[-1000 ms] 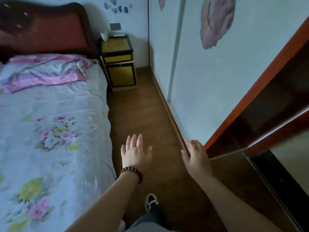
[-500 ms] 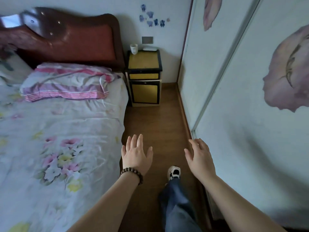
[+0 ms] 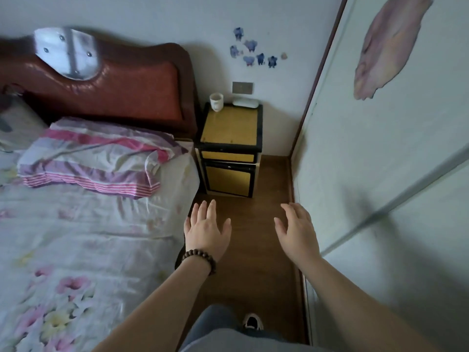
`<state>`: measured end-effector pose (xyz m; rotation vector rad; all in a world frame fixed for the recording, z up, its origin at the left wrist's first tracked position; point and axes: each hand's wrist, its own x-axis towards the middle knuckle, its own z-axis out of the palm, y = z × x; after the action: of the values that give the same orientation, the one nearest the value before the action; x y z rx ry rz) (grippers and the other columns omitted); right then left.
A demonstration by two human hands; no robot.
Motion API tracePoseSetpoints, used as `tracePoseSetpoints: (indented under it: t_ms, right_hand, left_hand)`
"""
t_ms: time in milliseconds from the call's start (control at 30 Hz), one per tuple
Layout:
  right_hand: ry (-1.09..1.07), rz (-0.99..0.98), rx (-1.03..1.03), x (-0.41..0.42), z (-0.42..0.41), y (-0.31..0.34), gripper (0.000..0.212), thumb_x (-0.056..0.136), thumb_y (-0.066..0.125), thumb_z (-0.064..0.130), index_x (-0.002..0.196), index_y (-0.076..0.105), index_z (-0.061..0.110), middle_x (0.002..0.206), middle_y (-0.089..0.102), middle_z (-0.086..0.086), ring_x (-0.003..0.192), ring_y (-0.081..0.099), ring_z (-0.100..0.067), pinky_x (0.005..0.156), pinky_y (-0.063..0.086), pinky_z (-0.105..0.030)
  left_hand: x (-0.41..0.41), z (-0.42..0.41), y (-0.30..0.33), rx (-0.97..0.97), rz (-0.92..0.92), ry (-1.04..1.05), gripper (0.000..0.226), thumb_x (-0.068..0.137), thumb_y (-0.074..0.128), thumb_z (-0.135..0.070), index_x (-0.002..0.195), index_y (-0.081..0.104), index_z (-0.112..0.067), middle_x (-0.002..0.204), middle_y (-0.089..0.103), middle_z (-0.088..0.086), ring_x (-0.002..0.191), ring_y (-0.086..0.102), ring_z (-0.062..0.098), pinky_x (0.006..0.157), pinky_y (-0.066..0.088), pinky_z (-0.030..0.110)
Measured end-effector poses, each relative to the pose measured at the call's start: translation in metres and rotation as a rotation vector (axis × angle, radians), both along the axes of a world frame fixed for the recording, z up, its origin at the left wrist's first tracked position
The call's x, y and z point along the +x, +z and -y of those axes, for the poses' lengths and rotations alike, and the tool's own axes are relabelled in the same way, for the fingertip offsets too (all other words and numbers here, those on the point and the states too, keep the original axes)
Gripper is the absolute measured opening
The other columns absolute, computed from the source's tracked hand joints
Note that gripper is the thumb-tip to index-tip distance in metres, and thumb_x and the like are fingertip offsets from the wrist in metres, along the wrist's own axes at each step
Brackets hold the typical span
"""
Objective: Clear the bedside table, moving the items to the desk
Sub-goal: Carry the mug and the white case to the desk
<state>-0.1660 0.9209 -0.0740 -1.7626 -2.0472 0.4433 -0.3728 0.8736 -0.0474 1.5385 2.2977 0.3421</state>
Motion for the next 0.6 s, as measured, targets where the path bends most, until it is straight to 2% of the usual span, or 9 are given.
tracePoseSetpoints:
  t_ms: [400,600]
  right_hand:
    - [0.050,-0.022,-0.031,-0.064,-0.257,-0.035,0.043,0.092,0.053,0.031,0.130,0.050,0.012,0.137,0.048,-0.011,0.133,0.037,-0.026,0.102,0.044,-0.040]
    - [0.115,0.002,-0.076,-0.126,-0.400,-0.035,0.043,0.093,0.052,0.030,0.132,0.048,0.012,0.137,0.047,-0.010,0.136,0.033,-0.025,0.107,0.037,-0.038]
  left_hand:
    - [-0.065,-0.254,-0.030,0.000,0.046,0.053,0.065,0.096,0.035,-0.050,0.152,0.017,-0.022,0.160,0.018,0.000,0.148,0.005,0.018,0.121,0.011,0.043]
    - [-0.117,-0.384,-0.045,-0.066,0.076,0.063,0.066,0.095,0.035,-0.051,0.151,0.018,-0.021,0.159,0.018,0.001,0.148,0.006,0.018,0.120,0.012,0.044]
